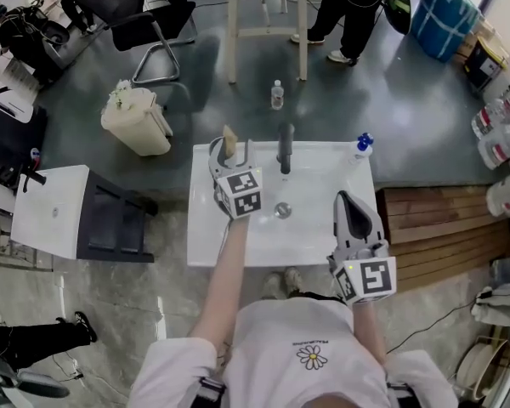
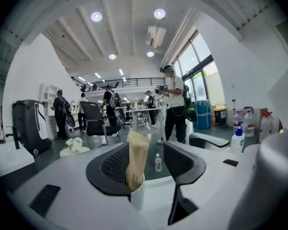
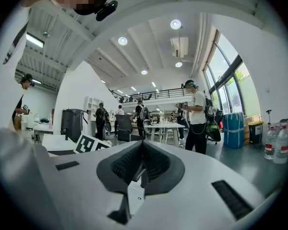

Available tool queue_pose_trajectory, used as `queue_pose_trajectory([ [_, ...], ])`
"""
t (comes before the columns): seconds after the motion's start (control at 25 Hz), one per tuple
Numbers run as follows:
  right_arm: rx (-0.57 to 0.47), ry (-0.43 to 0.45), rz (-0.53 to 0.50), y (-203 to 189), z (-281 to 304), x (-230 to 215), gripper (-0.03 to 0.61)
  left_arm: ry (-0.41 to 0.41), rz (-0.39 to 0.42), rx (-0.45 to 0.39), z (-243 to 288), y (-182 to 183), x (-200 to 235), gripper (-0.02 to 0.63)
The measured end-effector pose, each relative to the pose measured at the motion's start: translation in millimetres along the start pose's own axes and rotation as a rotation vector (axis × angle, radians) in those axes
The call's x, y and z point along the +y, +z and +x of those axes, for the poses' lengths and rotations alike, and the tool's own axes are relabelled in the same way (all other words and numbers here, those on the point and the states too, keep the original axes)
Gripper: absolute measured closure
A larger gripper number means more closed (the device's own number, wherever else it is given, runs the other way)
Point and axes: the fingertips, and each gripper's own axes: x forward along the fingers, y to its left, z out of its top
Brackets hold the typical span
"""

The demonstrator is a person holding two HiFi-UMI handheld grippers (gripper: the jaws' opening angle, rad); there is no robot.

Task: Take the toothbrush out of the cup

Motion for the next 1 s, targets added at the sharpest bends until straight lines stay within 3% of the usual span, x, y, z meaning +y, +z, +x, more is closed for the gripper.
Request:
queue_pose_trajectory([
  [0.28,0.027,-0.034,0.005,-8.0,-13.5,-12.7,0.566,0.058,-0.047,0.064,18.0,-20.1,11.5,0.436],
  [0.52,0.04,-0.025,0.011,-10.7,-13.5,-13.2,0.566,0.053,-0.056,0.097,21.8,-29.0,9.7,0.454],
  [1.0,0.034,0.034,0.024,-11.1,-0.7,-3.3,0.566,0.062,-0.058,0.049,9.8,-10.6,18.3,0.526],
])
